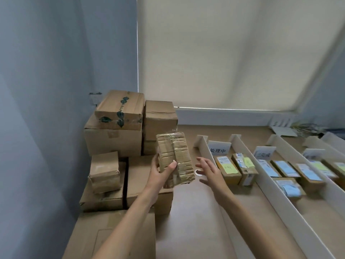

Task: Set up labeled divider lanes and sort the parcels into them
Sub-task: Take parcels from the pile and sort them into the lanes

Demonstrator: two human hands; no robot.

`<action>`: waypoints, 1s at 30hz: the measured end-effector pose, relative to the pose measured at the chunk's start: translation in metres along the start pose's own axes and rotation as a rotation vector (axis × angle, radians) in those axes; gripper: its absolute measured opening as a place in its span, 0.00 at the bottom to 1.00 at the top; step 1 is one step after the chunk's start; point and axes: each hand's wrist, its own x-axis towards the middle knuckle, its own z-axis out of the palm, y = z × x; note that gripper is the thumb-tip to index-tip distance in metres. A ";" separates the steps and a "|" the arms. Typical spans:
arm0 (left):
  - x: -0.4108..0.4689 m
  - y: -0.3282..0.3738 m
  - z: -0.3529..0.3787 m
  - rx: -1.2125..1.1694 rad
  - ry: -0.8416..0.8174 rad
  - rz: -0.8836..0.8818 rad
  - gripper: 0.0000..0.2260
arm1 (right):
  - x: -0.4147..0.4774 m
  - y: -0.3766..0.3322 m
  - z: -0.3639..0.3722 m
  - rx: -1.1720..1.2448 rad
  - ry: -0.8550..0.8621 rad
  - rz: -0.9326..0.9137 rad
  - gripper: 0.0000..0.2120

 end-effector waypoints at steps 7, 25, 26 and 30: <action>0.001 -0.006 0.048 0.091 -0.082 0.110 0.30 | -0.022 0.023 -0.046 0.341 0.003 0.058 0.18; -0.037 -0.077 0.203 -0.011 -0.355 -0.064 0.25 | -0.103 0.080 -0.200 0.173 0.383 0.047 0.14; -0.042 -0.082 0.219 0.002 -0.354 -0.063 0.24 | -0.108 0.080 -0.212 0.157 0.366 0.058 0.14; -0.064 -0.095 0.299 0.061 -0.376 -0.044 0.24 | -0.135 0.090 -0.279 0.179 0.351 0.071 0.11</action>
